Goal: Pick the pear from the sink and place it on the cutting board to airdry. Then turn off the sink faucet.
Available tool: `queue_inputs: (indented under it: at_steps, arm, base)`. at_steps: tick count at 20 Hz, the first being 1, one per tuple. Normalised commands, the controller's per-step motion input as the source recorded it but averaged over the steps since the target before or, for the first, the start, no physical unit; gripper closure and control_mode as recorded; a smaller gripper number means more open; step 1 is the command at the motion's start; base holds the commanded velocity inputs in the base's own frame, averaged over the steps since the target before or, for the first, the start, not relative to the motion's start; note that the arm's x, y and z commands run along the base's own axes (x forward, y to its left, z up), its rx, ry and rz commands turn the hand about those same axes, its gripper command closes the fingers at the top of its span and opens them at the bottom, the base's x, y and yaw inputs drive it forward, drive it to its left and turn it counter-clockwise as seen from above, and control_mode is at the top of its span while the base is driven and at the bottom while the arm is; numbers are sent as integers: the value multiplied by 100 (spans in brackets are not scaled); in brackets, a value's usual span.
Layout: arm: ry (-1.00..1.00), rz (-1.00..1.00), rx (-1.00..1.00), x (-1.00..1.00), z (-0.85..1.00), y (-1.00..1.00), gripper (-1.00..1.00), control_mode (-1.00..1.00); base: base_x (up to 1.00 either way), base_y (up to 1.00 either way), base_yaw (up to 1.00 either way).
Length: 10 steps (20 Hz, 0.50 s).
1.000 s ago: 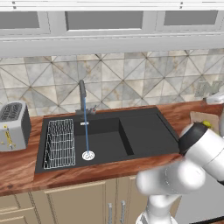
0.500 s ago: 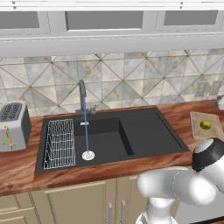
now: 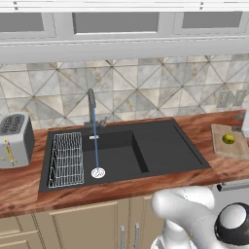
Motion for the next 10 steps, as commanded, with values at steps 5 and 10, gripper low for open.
queue_inputs:
  at_steps: [5, 10]
  arm:
    - [-15, 1, -6, -42, 6, 92, -100, -100]
    - [-21, 16, -1, -6, 17, 45, -100, -100]
  base:
    - [0, 0, 0]
    - [0, 0, 0]
